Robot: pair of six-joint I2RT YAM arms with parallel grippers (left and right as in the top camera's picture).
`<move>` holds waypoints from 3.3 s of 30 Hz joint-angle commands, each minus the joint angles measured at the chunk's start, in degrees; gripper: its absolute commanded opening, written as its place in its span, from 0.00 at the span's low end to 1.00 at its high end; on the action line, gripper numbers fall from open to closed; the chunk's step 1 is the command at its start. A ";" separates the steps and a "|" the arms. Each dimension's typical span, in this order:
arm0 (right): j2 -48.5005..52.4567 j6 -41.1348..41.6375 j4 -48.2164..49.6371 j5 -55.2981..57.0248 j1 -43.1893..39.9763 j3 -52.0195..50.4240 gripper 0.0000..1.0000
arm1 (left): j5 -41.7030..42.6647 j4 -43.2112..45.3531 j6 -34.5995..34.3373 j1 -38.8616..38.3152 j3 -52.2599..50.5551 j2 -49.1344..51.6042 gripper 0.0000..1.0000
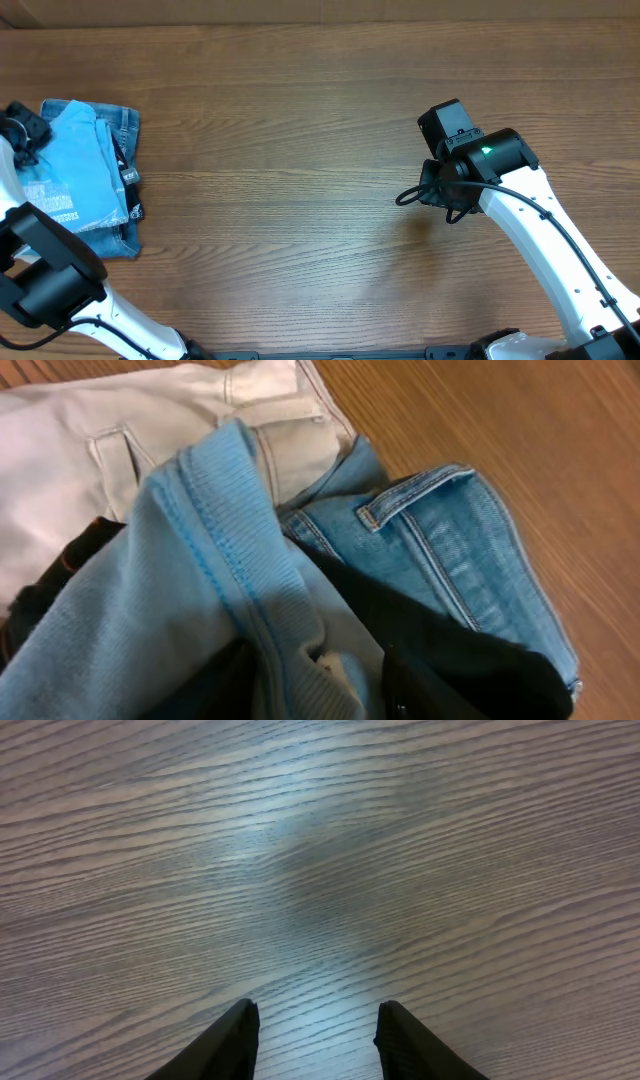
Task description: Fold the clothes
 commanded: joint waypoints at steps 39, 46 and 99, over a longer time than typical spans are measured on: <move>-15.58 -17.64 21.99 -10.64 -10.80 3.08 1.00 | 1.90 -35.19 16.20 -31.30 4.76 -34.12 1.00; -32.61 -17.57 22.56 -9.97 -10.69 -5.51 1.00 | 2.12 -25.44 18.62 -31.30 -13.88 -54.93 1.00; -80.65 -27.26 44.22 -8.07 -14.29 -52.35 1.00 | 2.10 -37.83 18.27 -31.28 -32.65 -85.13 1.00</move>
